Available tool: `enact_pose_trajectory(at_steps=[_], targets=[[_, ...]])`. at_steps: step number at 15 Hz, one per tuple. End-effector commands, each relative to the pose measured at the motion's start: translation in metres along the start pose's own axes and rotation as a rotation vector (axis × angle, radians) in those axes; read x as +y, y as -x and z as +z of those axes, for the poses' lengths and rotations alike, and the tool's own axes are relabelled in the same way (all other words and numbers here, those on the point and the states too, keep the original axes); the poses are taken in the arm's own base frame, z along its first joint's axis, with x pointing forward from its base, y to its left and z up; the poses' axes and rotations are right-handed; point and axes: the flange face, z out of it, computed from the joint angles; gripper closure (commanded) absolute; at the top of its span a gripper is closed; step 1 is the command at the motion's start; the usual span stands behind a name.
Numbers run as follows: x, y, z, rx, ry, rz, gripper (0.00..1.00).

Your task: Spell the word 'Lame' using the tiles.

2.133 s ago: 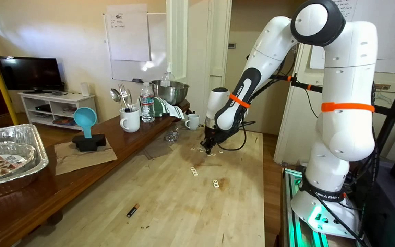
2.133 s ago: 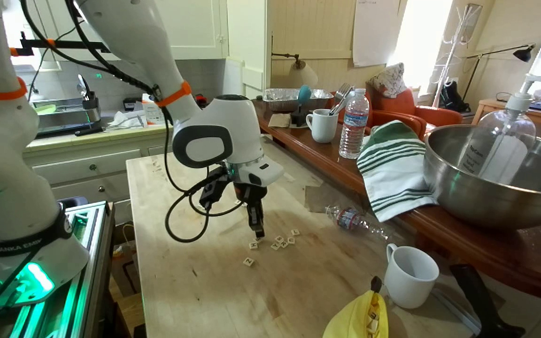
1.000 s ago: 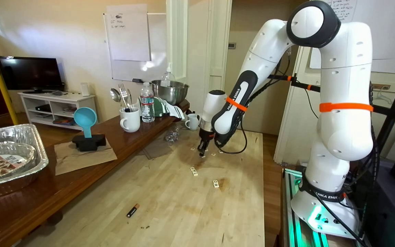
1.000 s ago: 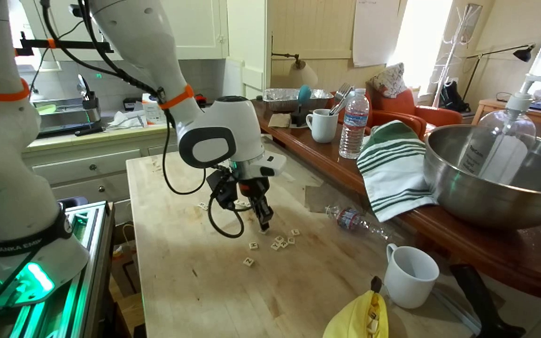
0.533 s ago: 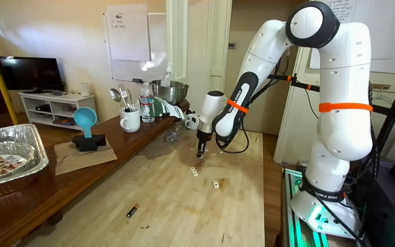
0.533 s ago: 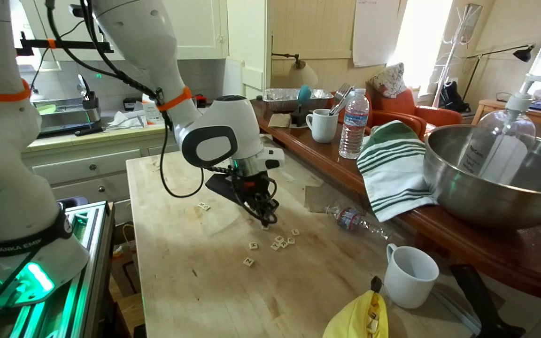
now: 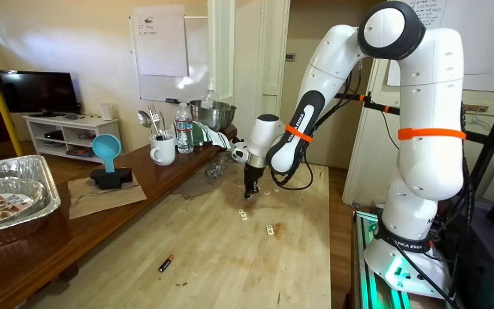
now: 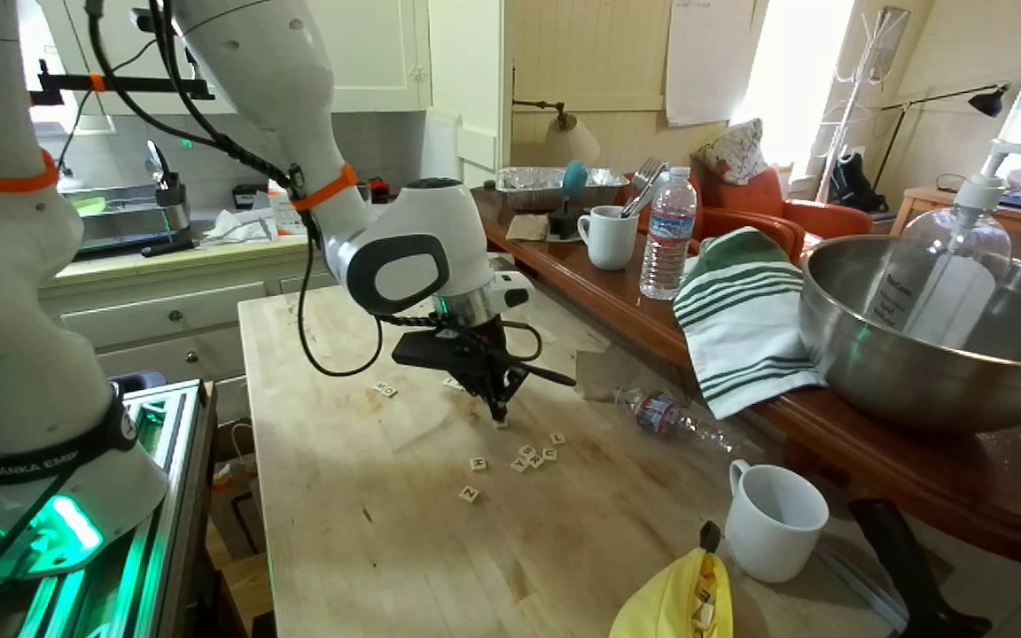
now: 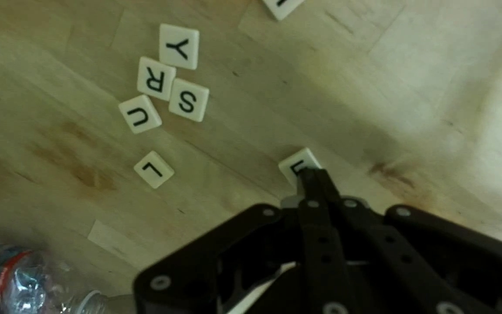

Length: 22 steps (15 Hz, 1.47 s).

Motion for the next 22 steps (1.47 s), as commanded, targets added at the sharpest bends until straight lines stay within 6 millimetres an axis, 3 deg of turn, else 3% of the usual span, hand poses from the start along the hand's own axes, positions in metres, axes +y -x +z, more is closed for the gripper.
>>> enact_pose_trajectory(at_steps=[1,6,12,22], targets=[[-0.005,0.005,0.014,-0.022,-0.013,-0.069,1.00],[-0.002,0.004,-0.004,0.009,0.007,0.005,1.00],[0.000,-0.002,-0.012,0.025,0.017,0.063,1.00],[0.015,0.001,-0.009,-0.050,0.007,0.464,1.00]])
